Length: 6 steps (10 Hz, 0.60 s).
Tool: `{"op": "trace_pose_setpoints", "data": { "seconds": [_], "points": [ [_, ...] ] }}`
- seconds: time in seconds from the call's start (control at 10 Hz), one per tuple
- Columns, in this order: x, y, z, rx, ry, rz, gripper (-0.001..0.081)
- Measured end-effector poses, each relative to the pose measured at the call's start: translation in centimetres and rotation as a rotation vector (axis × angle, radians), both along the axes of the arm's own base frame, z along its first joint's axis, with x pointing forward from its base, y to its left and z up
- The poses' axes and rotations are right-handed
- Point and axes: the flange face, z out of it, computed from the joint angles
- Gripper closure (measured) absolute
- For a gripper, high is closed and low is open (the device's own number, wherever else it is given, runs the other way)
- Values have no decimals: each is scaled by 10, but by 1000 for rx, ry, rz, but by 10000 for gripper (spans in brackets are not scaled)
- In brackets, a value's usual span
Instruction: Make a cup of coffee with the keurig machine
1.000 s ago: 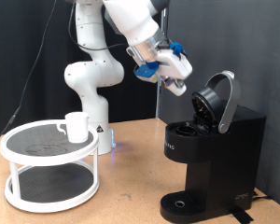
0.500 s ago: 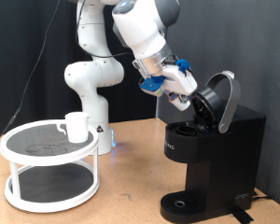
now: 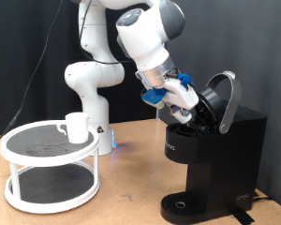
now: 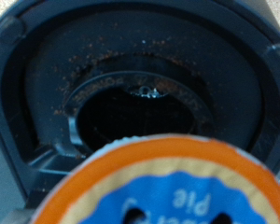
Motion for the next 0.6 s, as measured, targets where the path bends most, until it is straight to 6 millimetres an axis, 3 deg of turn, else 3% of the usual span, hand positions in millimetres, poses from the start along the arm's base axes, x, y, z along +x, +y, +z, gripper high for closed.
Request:
{"op": "trace_pose_setpoints", "data": {
  "seconds": [0.6],
  "points": [
    [3,5,-18,-15,19,1,456]
  ]
}}
